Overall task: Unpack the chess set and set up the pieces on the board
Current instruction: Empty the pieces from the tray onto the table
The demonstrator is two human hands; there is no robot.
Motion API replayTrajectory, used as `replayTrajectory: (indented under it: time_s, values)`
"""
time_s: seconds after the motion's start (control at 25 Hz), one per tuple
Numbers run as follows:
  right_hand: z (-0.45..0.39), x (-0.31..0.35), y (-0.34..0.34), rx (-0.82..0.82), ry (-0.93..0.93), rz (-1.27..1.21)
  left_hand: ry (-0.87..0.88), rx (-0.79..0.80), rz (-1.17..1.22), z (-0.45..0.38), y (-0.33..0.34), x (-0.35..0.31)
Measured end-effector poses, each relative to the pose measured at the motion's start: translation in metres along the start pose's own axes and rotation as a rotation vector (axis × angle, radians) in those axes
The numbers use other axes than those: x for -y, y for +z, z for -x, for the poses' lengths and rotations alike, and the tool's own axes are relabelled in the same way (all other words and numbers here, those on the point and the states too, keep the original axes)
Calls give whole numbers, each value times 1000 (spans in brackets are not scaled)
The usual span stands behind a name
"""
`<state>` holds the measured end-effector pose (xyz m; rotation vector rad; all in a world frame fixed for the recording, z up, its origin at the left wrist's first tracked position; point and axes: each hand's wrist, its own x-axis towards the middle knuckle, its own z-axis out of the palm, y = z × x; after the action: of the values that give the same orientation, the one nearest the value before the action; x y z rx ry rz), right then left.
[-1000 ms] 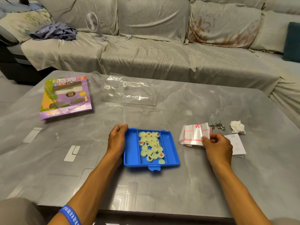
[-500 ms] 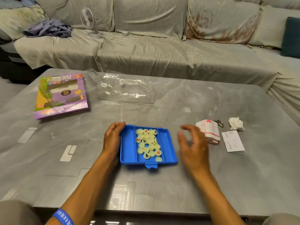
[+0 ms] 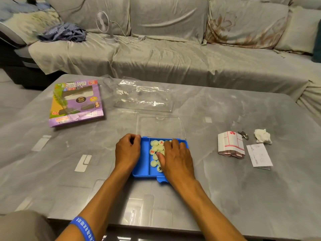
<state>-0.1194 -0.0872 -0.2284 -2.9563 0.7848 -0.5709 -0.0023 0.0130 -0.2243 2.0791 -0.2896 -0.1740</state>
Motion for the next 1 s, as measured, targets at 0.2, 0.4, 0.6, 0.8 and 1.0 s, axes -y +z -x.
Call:
replayTrajectory:
  time_s: [0.2,0.4,0.6,0.8,1.0]
  values:
    - [11,-13,-5,129,-49,-220,40,32,-99,-11,-6,6]
    - [8,9,3,40,-90,-155,36,-37,-105,-11,-12,14]
    - [10,4,1,97,-30,-476,70,-54,-131,-15,-19,22]
    - [8,5,8,26,8,-385,118,-102,-157,-18,-17,31]
    - [11,3,4,-79,-45,-344,131,-109,-156,-18,-16,33]
